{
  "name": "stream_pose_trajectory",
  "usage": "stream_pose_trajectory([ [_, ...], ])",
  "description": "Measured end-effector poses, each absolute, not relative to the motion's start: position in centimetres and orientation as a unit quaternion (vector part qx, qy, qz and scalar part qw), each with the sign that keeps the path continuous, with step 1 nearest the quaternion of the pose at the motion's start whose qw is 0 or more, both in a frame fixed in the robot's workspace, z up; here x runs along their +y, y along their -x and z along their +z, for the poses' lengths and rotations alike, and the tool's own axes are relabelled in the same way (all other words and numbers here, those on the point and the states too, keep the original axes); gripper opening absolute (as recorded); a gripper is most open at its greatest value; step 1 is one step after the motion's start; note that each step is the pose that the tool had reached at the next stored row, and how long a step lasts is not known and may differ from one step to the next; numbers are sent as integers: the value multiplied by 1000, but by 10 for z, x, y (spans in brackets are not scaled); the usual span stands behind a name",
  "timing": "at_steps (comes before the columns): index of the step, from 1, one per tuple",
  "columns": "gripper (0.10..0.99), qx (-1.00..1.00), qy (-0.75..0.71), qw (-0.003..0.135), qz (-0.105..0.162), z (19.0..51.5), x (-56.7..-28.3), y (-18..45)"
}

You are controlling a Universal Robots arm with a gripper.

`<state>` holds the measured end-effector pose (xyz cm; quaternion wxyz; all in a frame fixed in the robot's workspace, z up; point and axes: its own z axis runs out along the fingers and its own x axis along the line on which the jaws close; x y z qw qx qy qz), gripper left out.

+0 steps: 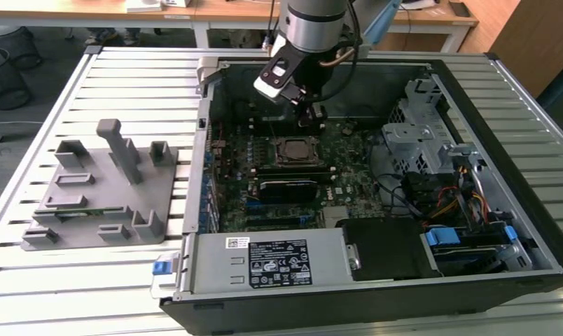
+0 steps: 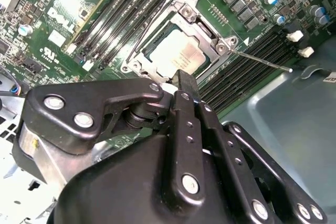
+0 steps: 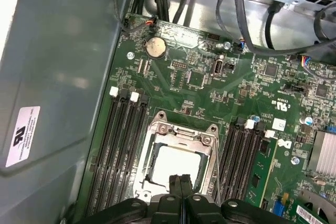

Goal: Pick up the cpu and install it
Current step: 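Install the first cpu locking lever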

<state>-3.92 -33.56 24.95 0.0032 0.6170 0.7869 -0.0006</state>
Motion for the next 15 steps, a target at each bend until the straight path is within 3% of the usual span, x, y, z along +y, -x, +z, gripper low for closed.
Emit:
stream_pose_trajectory([
  [15, 106, 837, -548, 3, 0, 249, -336, 40],
])
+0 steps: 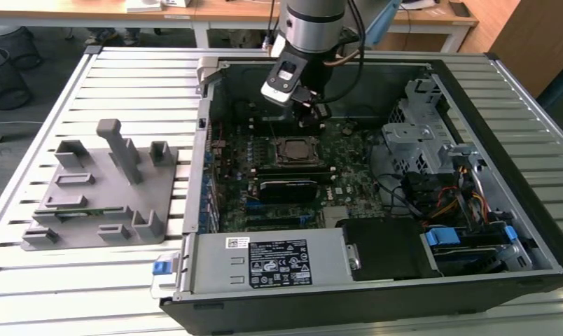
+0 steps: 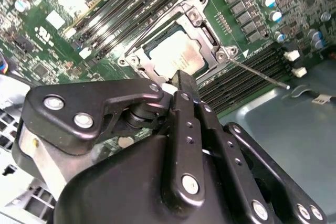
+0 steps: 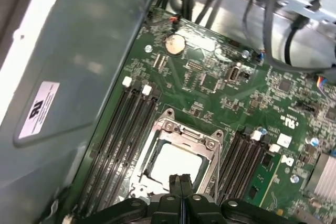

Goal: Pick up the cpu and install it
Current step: 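Install the first cpu locking lever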

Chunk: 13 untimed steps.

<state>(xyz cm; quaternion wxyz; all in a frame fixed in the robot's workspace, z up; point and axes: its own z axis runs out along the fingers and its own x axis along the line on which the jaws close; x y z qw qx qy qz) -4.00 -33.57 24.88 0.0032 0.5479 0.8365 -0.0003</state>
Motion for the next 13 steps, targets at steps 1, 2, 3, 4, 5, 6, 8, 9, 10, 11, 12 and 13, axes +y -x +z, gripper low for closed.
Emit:
stream_pose_trajectory([
  [1, 106, 840, -542, 3, 0, 249, -336, 40],
  [2, 106, 844, -536, 3, 0, 249, -336, 40],
  [3, 106, 848, -530, 3, 0, 249, -336, 40],
  [4, 106, 852, -523, 3, 0, 249, -336, 40],
  [5, 106, 856, -517, 3, 0, 249, -336, 40],
  [6, 106, 860, -511, 3, 0, 249, -336, 40],
  [8, 106, 867, -499, 3, 0, 248, -336, 40],
  [9, 106, 870, -492, 3, 0, 248, -336, 40],
  [10, 106, 874, -486, 3, 0, 248, -336, 40],
  [11, 106, 877, -480, 3, 0, 248, -336, 40],
  [12, 106, 881, -473, 3, 0, 248, -336, 40],
  [13, 106, 885, -466, 3, 0, 248, -336, 40],
])
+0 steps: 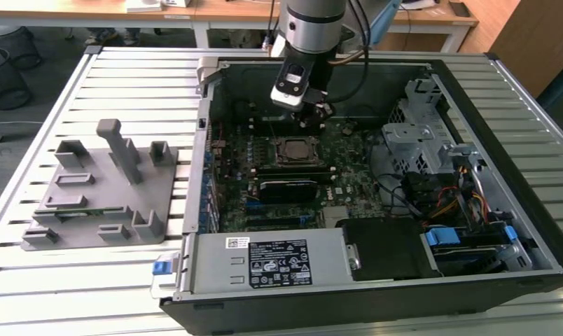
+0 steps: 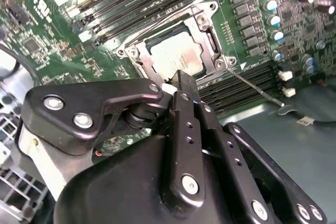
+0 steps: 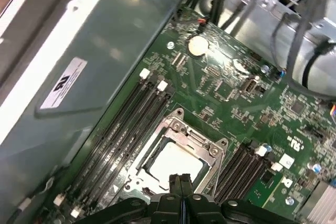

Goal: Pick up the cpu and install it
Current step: 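Install the first cpu locking lever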

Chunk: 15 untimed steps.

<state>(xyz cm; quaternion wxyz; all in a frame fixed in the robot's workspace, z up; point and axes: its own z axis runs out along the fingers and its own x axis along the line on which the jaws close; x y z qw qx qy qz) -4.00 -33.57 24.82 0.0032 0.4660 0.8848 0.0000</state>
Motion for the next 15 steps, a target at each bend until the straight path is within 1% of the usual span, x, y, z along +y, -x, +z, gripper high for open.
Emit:
stream_pose_trajectory([
  [15, 106, 931, -365, 3, 0, 248, -336, 40],
])
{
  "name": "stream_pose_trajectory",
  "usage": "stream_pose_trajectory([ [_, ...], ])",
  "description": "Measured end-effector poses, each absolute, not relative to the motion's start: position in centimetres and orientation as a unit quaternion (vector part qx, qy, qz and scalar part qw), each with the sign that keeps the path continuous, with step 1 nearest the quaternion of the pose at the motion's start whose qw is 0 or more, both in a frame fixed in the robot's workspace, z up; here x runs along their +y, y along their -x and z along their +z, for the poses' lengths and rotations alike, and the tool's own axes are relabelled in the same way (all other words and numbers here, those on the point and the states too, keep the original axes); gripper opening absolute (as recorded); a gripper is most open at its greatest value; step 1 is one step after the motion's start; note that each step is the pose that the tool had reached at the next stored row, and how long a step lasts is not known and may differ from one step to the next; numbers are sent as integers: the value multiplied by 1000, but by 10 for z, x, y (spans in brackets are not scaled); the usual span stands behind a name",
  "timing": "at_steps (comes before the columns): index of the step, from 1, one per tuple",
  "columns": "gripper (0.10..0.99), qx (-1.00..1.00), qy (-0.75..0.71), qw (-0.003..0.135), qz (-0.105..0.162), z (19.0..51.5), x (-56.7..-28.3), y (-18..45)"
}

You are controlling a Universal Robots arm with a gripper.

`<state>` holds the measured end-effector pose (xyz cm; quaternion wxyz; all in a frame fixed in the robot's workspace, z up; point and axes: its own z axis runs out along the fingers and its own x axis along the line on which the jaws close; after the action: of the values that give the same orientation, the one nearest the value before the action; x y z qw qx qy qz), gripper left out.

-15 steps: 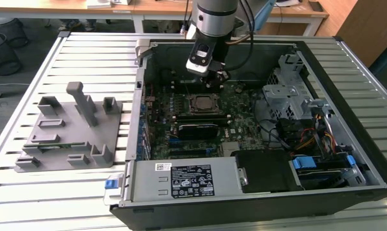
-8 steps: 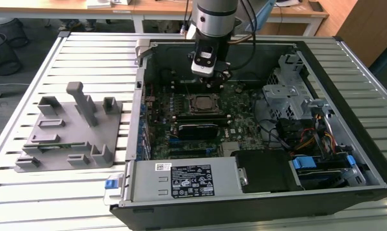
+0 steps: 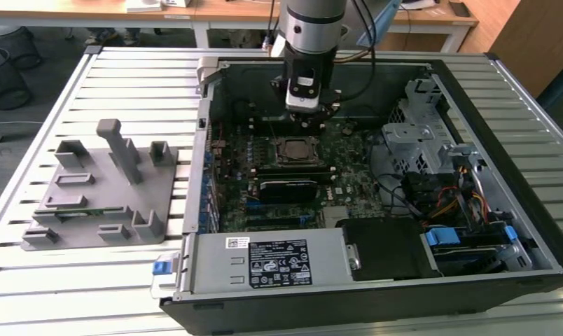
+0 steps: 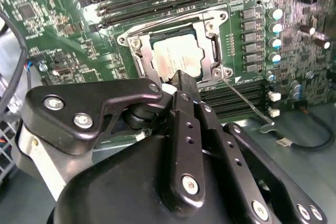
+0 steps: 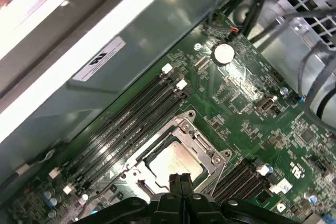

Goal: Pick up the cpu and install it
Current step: 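Install the first cpu locking lever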

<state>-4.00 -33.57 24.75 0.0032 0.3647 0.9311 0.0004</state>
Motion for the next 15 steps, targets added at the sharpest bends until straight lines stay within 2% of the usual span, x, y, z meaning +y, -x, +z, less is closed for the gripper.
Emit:
stream_pose_trajectory([
  [15, 106, 970, -242, 3, 1, 247, -336, 40],
])
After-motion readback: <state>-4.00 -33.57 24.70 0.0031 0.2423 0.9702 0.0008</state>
